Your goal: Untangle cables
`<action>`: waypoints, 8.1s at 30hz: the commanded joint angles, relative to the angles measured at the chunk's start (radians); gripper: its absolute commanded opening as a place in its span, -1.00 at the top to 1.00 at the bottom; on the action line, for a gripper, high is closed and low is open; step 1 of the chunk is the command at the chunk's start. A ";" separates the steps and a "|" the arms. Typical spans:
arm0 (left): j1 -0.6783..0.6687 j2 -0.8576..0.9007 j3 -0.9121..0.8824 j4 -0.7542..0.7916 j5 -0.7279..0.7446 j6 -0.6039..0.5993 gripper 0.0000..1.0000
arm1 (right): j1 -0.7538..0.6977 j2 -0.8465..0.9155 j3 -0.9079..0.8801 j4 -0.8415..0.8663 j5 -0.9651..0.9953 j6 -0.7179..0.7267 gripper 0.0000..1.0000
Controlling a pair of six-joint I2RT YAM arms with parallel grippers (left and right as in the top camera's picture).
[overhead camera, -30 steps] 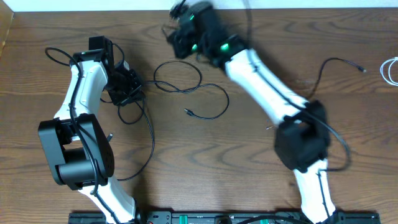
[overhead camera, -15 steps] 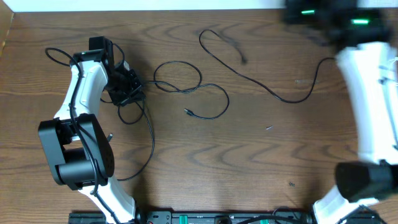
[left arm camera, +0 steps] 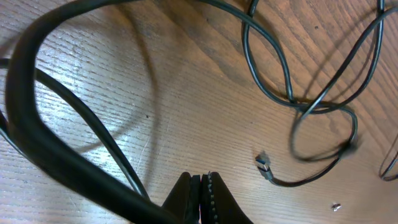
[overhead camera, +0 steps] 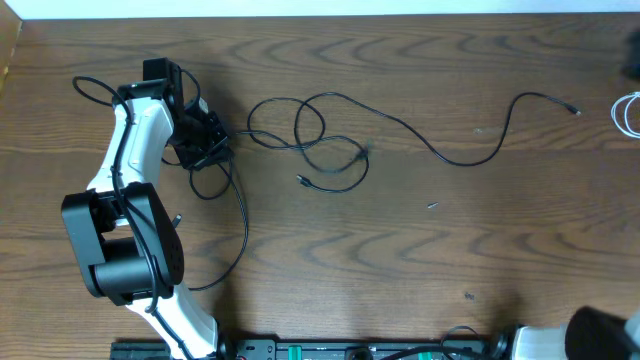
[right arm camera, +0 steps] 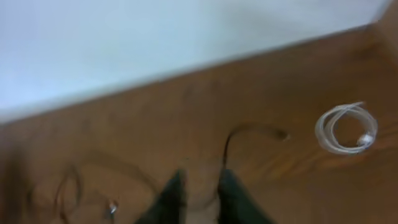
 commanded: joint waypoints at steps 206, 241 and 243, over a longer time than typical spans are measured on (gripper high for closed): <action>-0.132 -0.344 0.026 0.053 0.122 0.212 -0.22 | 0.455 1.025 -0.135 -0.278 -0.656 -0.667 0.98; -0.132 -0.344 0.026 0.054 0.122 0.212 -0.22 | -0.394 0.291 0.214 0.412 -0.986 0.207 0.98; -0.132 -0.344 0.026 0.054 0.122 0.212 -0.22 | -0.444 0.293 0.214 0.429 -0.910 0.217 0.98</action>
